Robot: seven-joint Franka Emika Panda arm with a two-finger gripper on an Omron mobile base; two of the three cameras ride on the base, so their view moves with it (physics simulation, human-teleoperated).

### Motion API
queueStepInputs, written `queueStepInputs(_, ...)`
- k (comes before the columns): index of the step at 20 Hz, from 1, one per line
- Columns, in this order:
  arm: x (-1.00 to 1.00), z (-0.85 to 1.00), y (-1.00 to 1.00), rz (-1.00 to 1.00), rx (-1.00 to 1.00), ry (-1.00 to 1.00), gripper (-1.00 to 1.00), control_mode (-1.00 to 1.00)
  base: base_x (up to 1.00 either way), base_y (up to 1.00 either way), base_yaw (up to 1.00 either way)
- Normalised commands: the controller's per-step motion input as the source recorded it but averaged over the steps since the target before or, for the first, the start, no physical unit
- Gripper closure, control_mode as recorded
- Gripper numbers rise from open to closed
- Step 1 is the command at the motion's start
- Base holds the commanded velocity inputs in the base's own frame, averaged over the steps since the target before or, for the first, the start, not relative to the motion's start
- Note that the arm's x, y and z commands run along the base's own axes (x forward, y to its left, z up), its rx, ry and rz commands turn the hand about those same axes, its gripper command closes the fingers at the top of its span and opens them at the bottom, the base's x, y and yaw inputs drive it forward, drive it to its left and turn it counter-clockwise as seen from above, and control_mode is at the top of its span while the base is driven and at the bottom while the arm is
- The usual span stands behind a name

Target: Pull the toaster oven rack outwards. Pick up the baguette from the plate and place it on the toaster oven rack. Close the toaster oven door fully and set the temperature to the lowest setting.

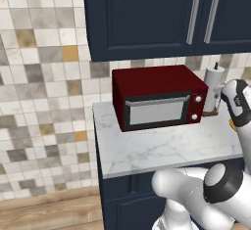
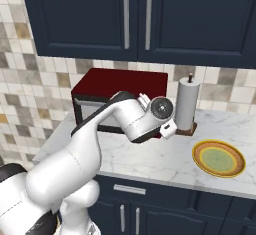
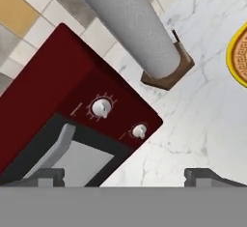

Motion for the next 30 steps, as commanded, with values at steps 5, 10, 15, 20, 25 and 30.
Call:
queueStepInputs(5,0.01,-0.27,0.0,0.15,-0.06,-0.28,-1.0,-1.0,0.0,0.0,0.0)
queueStepInputs(10,0.28,-0.33,0.0,0.14,-0.01,-0.24,-1.0,-1.0,0.0,0.0,0.0)
queueStepInputs(15,0.42,-0.18,-0.01,0.05,0.0,-0.09,-1.0,-1.0,0.0,0.0,0.0)
queueStepInputs(20,0.31,-0.01,-0.1,0.01,0.0,0.0,-1.0,-1.0,0.0,0.0,0.0)
queueStepInputs(25,0.21,0.0,-0.06,0.03,0.0,0.0,-1.0,-1.0,0.0,0.0,0.0)
queueStepInputs(30,0.11,-0.01,0.0,0.03,0.0,0.0,-1.0,-1.0,0.0,0.0,0.0)
